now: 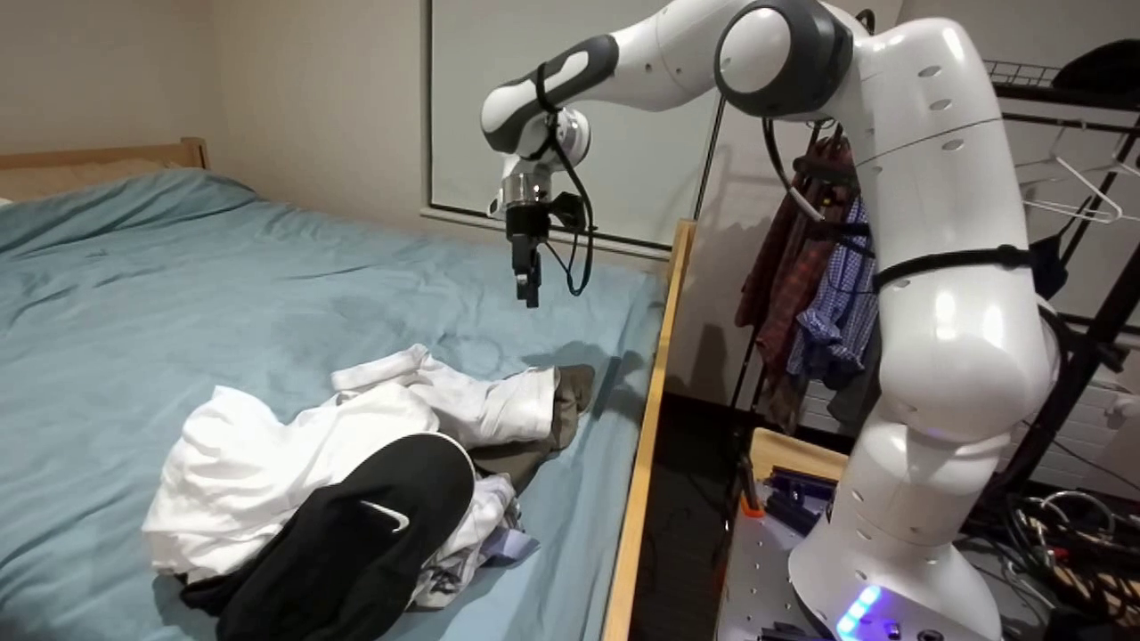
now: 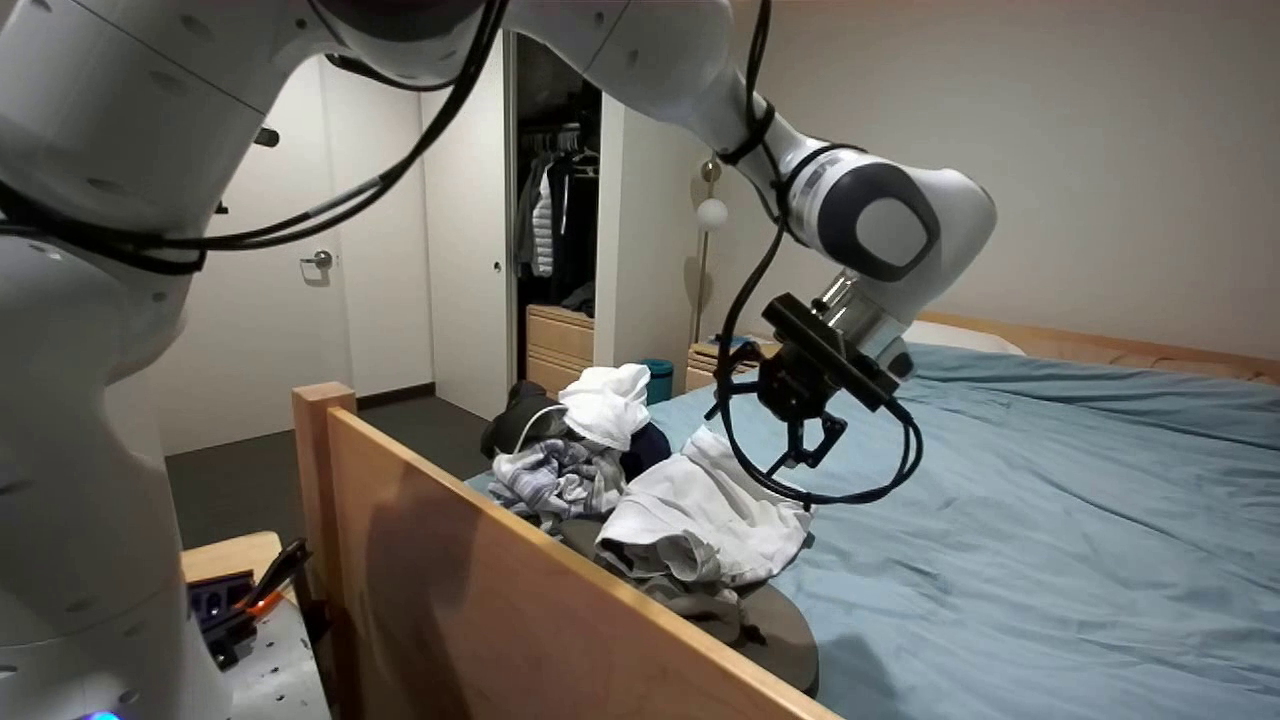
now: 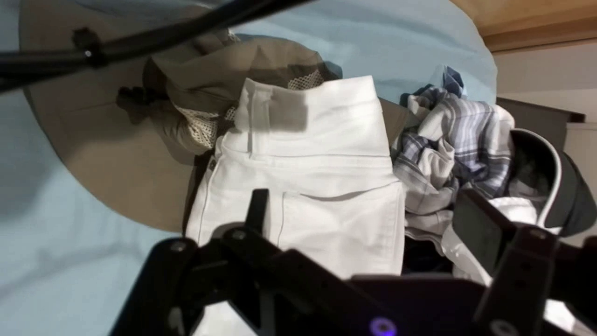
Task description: Move the white clothing on the right to the left
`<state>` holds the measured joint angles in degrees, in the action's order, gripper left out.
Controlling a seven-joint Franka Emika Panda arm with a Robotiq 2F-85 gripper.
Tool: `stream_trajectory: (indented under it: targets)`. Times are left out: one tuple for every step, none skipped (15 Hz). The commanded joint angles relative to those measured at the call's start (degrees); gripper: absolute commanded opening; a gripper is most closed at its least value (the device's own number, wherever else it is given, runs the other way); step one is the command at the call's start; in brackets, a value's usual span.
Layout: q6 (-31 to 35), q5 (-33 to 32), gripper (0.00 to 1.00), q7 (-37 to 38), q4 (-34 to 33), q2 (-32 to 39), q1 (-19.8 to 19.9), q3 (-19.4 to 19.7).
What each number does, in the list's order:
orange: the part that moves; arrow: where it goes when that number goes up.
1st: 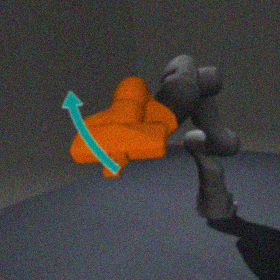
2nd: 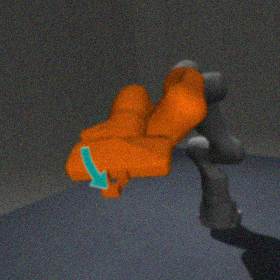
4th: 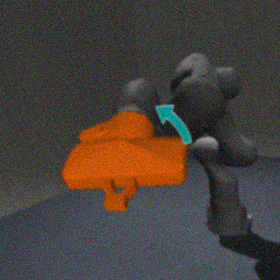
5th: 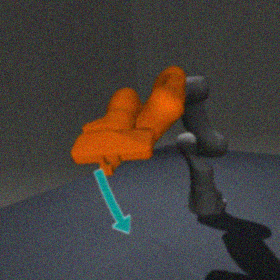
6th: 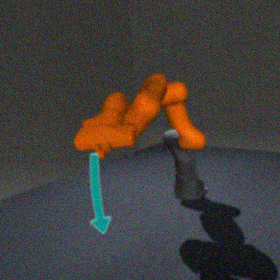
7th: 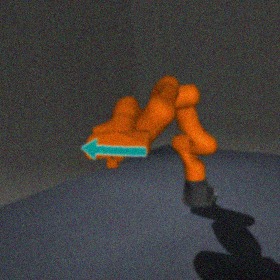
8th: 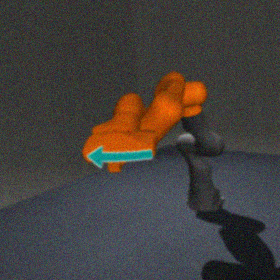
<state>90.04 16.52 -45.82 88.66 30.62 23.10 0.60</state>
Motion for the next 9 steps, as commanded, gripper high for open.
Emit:
stream_trajectory:
  targets:
    - [-2.33,8.89,1.00,-7.52,1.70,-3.16,3.82,0.59]
    - [-2.36,11.54,1.00,-7.51,1.11,-3.12,4.34,1.16]
    - [-1.85,8.14,1.00,-5.70,-0.30,-1.22,2.21,2.38]
    - [-1.99,9.75,1.00,-6.23,-0.33,-1.56,2.73,2.63]
    - [-2.06,10.47,1.00,-6.43,-0.34,-1.79,2.97,2.76]
    - [-2.08,10.78,1.00,-6.45,-0.34,-1.90,3.01,2.77]
    - [-2.08,10.83,1.00,-6.45,-0.34,-1.91,2.94,2.73]
    - [-2.08,10.84,1.00,-6.45,-0.31,-1.91,2.84,2.71]
    - [-2.08,10.84,1.00,-6.45,-0.30,-1.91,2.78,2.70]
